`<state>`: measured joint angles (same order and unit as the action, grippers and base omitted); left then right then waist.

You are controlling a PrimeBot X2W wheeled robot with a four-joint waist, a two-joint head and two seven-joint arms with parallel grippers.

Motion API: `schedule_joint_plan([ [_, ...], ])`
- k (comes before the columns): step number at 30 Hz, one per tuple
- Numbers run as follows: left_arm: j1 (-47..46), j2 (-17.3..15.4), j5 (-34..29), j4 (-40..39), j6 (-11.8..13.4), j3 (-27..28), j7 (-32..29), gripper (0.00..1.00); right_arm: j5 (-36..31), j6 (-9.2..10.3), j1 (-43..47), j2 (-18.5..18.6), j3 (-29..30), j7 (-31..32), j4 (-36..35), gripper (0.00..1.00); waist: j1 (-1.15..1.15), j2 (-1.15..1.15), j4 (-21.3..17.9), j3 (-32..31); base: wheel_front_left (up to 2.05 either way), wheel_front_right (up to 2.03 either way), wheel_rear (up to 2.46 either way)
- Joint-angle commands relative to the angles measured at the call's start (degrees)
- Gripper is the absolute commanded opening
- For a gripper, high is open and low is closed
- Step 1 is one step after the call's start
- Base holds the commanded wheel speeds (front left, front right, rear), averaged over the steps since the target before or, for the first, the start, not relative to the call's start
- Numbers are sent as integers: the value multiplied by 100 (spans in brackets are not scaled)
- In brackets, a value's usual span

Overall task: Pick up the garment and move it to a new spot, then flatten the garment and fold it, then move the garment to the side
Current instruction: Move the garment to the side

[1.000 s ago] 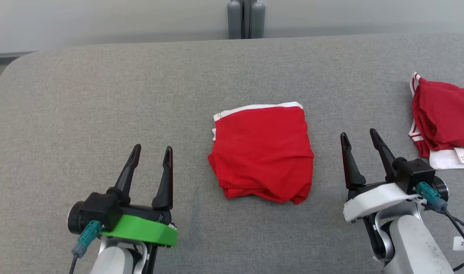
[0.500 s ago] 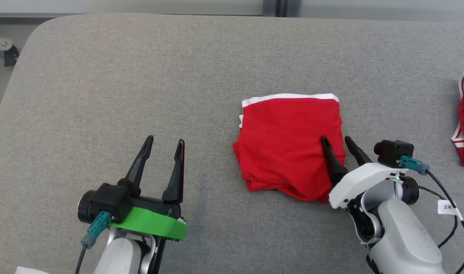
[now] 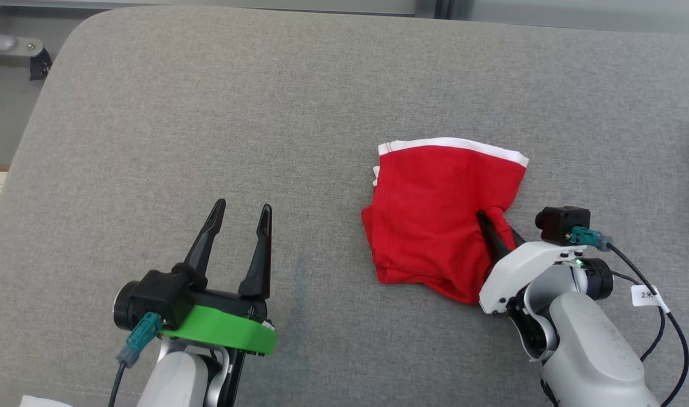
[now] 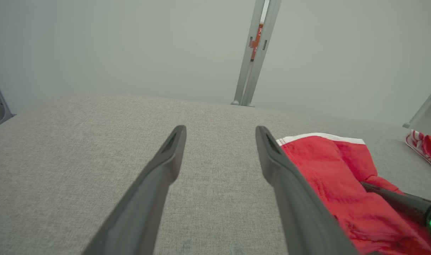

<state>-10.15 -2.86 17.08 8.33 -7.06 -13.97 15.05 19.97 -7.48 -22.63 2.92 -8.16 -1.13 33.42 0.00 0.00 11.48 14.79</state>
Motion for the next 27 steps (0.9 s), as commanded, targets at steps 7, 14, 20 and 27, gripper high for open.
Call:
schedule_joint_plan([
  [7,-87,-9,-158,-62,-9,43,13,100,-656,-1,-209,104,-228,-342,-122,0,0,0,-394,-73,0,0,0],
  [14,-160,-10,-319,-156,-38,-61,13,100,-1029,0,-471,612,-746,-331,-368,0,0,0,-995,-31,0,0,0],
  [20,-393,-13,-575,-211,-43,-297,13,100,-921,1,-828,1440,-1142,-160,-766,0,0,0,-1626,243,0,0,0],
  [27,-846,-151,-706,-264,-43,-620,13,100,-708,1,-1239,2333,-1173,-50,-1095,0,0,0,-2148,824,0,0,0],
])
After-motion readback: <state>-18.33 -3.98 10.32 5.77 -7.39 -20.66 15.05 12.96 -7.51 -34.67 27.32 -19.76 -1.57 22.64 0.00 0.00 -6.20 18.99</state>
